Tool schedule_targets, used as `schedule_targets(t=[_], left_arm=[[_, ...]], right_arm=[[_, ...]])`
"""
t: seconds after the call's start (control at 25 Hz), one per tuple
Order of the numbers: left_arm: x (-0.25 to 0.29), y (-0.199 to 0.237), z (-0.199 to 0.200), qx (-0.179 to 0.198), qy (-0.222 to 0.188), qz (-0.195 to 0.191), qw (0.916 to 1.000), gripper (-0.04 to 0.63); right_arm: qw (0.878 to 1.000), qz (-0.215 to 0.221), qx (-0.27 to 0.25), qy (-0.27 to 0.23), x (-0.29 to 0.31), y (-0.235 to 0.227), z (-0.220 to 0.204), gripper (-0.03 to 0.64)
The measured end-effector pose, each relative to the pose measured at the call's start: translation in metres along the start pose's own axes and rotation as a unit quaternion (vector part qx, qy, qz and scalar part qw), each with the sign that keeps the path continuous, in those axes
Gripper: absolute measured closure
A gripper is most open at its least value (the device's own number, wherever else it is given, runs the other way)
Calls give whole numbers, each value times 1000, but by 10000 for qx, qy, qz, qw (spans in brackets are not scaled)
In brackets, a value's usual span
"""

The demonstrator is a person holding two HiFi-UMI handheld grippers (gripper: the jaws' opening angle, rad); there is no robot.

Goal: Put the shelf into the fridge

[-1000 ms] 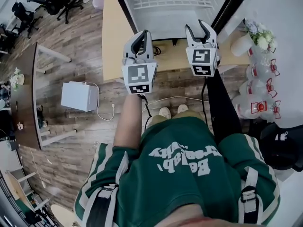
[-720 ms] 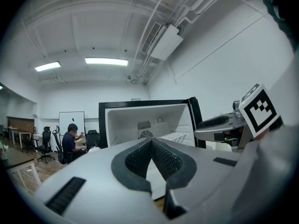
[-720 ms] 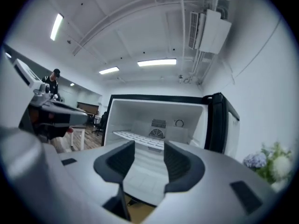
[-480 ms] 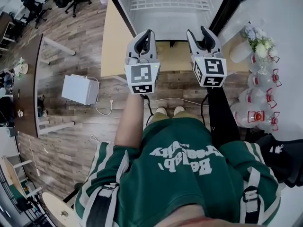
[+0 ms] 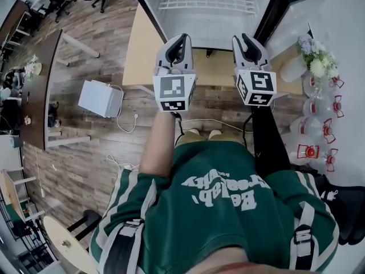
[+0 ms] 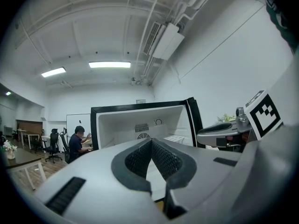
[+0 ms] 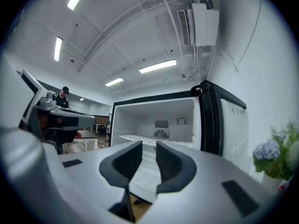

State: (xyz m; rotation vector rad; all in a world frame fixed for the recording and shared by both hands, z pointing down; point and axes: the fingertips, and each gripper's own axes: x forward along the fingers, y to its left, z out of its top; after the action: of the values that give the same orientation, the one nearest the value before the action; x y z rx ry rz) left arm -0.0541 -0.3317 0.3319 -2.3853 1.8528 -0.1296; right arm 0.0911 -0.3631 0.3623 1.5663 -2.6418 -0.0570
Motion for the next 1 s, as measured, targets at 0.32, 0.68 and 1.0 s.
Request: schedule_targets(t=[0.32, 0.68, 1.0], left_arm=[[-3, -10, 4, -17, -1, 63, 10000, 594], [-4, -18, 4, 5, 12, 77, 10000, 595], [-6, -16, 8, 50, -34, 123, 9999, 595]], right_arm=[[9997, 247, -20, 9, -5, 1, 1, 614], [9995, 306, -94, 38, -10, -3, 0, 614], [9992, 305, -215, 107, -10, -3, -1, 614]])
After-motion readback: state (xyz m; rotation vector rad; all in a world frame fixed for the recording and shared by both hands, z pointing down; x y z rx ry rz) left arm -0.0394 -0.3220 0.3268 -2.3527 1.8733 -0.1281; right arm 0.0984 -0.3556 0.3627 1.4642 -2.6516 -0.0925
